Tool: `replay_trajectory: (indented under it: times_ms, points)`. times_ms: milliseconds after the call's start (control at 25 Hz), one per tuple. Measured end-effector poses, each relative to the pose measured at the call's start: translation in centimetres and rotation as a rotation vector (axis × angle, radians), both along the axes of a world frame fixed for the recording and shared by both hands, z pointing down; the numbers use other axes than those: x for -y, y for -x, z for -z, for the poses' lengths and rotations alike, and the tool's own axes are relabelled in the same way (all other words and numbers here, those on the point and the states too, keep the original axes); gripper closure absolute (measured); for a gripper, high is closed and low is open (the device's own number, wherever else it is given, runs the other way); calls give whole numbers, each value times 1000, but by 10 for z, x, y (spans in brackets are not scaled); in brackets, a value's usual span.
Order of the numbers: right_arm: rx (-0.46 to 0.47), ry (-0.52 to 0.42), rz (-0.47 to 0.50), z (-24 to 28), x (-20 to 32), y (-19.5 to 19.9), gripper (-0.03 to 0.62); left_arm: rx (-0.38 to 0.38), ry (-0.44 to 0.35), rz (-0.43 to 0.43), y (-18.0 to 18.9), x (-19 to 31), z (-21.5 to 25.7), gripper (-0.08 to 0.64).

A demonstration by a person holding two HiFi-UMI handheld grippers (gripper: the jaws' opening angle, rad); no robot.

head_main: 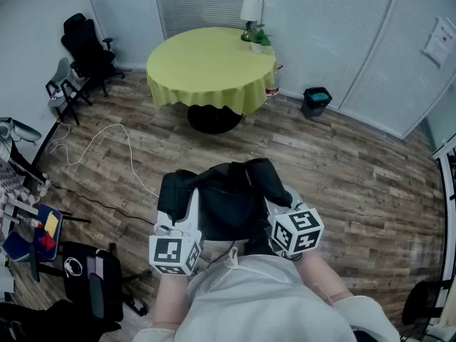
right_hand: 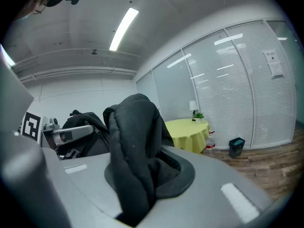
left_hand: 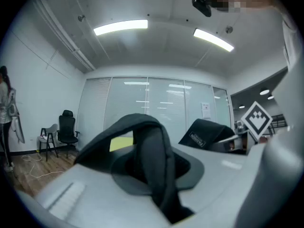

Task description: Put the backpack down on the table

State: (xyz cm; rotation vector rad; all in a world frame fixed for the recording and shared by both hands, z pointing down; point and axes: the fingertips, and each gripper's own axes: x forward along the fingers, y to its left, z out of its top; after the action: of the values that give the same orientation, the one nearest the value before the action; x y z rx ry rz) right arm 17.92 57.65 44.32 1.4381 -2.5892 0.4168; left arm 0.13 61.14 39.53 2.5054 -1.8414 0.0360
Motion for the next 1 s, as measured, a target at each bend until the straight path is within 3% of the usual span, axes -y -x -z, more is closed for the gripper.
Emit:
replay_trajectory:
  times_ms: [600,1000]
  points:
    - [32,73,-17,-22,8,-4,566,2,71,-11,0,15,-18,511]
    - [24,120,14,-36,86,-35,566,-25,125,16,-31,89,-38,511]
